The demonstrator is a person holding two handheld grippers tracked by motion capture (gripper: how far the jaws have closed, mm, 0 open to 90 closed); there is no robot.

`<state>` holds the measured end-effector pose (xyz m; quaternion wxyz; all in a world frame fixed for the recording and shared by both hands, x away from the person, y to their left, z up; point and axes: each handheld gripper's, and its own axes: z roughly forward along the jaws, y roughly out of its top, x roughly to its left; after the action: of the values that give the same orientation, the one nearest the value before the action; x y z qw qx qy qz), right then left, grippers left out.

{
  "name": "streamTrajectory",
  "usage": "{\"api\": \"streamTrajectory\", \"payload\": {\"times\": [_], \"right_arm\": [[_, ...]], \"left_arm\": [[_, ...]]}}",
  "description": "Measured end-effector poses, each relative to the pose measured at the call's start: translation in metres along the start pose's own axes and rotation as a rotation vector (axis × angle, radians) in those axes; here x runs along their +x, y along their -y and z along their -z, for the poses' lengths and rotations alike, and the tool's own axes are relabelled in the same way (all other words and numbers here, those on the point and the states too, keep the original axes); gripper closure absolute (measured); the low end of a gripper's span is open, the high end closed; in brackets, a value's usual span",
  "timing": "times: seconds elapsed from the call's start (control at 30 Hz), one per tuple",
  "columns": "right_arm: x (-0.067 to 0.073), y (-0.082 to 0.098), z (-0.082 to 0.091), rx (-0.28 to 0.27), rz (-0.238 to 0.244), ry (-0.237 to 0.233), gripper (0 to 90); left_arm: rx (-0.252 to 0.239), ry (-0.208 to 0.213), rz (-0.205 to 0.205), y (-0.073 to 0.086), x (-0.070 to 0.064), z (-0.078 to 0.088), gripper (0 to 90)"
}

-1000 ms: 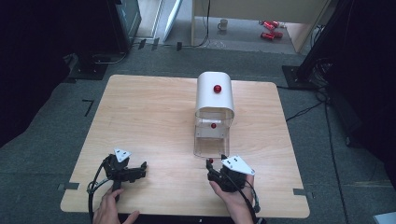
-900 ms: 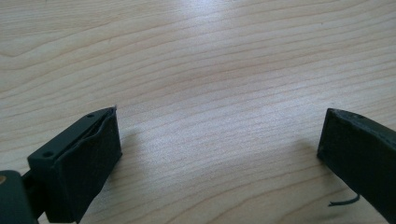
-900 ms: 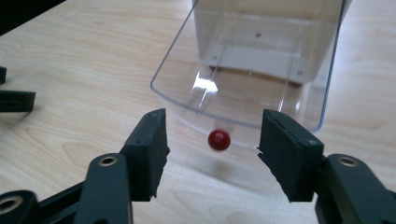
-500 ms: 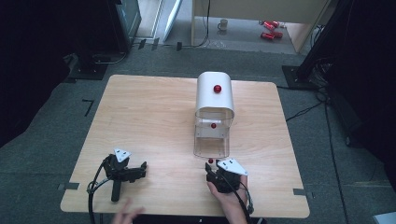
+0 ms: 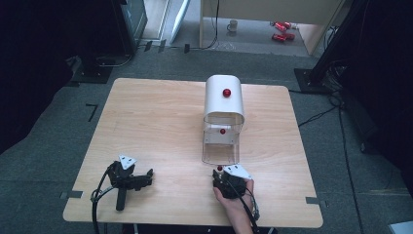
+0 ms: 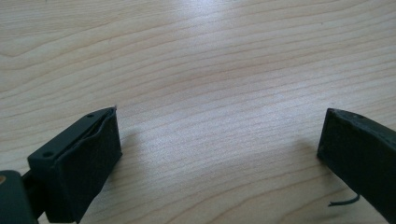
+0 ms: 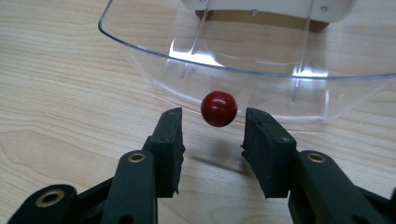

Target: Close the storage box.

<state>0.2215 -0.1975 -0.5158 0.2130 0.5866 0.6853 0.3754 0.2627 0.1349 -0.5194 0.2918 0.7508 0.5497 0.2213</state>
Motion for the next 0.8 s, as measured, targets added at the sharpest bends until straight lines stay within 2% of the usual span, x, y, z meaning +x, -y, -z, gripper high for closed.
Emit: {"api": "streamTrajectory", "payload": {"times": [0.23, 0.47, 0.8], "right_arm": [[0.0012, 0.0019, -0.0068, -0.001, -0.012, 0.007, 73.2], [0.0004, -0.0014, -0.0033, -0.023, -0.020, 0.012, 82.5], [-0.0018, -0.0051, -0.0010, -0.040, -0.011, 0.017, 85.7]], "left_arm": [[0.000, 0.000, 0.000, 0.0000, 0.0000, 0.0000, 0.0], [0.000, 0.000, 0.000, 0.0000, 0.0000, 0.0000, 0.0], [0.000, 0.000, 0.000, 0.0000, 0.0000, 0.0000, 0.0]]}}
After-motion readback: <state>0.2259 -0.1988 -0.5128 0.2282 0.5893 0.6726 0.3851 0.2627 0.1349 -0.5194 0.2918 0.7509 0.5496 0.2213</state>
